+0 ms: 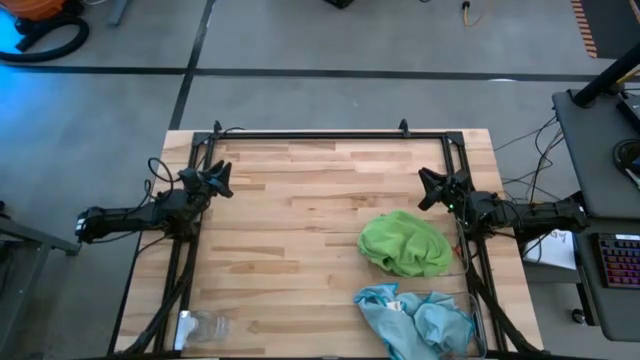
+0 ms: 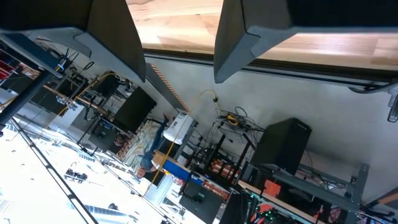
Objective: Sort microfiber towel by color & place in baskets
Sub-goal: Return to Home Position
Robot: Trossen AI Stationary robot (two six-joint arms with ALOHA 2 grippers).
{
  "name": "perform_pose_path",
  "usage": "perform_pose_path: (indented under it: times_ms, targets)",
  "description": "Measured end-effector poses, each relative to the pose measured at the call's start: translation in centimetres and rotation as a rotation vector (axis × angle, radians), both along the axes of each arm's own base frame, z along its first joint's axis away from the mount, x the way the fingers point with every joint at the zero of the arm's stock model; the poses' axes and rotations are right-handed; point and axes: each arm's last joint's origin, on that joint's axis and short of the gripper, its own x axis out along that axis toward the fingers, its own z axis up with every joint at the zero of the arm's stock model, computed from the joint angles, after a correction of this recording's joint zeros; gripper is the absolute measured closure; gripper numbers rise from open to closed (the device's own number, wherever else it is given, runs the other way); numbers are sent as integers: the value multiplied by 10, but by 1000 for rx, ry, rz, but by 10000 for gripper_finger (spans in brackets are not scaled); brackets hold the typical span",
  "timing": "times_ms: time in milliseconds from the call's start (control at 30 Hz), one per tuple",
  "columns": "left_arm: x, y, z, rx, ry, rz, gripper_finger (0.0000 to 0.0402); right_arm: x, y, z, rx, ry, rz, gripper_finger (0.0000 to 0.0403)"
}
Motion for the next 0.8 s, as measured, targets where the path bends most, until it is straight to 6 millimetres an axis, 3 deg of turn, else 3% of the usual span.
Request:
perform_pose_path:
  times_ms: [800]
  targets:
    - [1,0,-1,25,58,2,228,0,0,0,0,-1,0,335]
